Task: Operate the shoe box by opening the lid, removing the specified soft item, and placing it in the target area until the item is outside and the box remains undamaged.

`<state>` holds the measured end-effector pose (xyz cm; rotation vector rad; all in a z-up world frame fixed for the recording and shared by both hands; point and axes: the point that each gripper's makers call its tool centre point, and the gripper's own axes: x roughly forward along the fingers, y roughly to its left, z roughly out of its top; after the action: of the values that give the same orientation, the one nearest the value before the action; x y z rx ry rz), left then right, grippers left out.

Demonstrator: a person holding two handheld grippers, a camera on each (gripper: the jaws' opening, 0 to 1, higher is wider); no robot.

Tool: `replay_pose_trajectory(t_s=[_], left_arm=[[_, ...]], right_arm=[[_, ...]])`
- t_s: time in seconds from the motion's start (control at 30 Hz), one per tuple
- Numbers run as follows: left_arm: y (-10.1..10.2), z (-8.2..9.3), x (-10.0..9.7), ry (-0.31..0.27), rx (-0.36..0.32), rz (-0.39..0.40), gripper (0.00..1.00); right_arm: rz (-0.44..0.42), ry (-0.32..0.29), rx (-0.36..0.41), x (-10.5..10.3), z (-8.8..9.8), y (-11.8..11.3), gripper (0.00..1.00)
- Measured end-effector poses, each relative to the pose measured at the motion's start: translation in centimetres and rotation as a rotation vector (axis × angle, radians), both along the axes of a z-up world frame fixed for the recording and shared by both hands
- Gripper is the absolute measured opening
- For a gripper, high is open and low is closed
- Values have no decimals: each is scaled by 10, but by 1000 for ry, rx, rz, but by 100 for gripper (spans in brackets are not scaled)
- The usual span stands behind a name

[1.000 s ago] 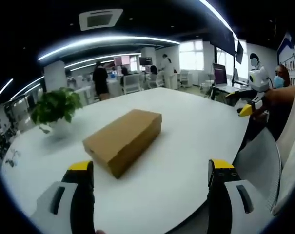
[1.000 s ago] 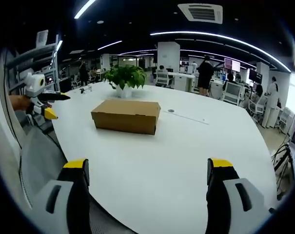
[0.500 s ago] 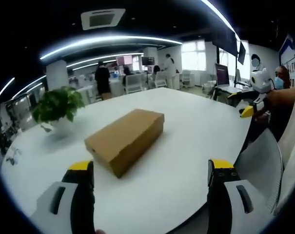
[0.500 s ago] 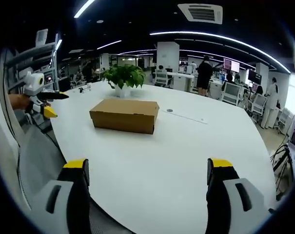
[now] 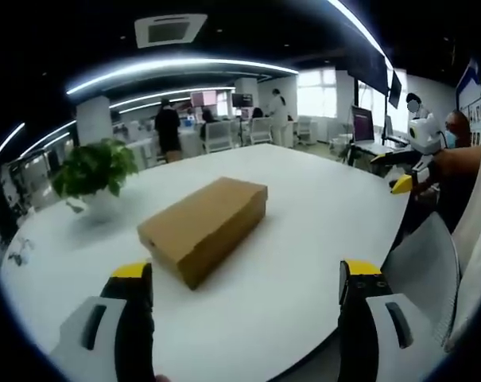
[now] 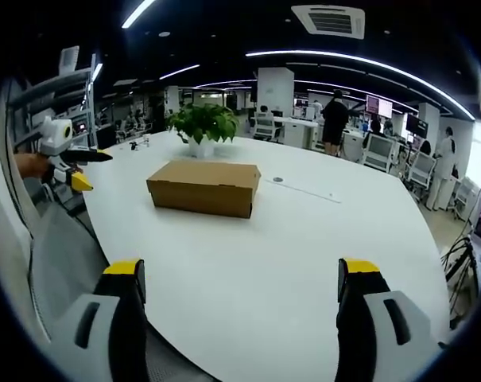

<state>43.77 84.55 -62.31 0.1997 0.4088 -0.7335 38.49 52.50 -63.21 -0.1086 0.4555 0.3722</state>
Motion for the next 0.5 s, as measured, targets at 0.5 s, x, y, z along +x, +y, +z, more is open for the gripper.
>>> replay_pose_trajectory(t_s=[0.5], left_arm=[[2, -3, 3, 1, 12, 5, 100]], right_arm=[[3, -5, -8, 2, 3, 0, 96]])
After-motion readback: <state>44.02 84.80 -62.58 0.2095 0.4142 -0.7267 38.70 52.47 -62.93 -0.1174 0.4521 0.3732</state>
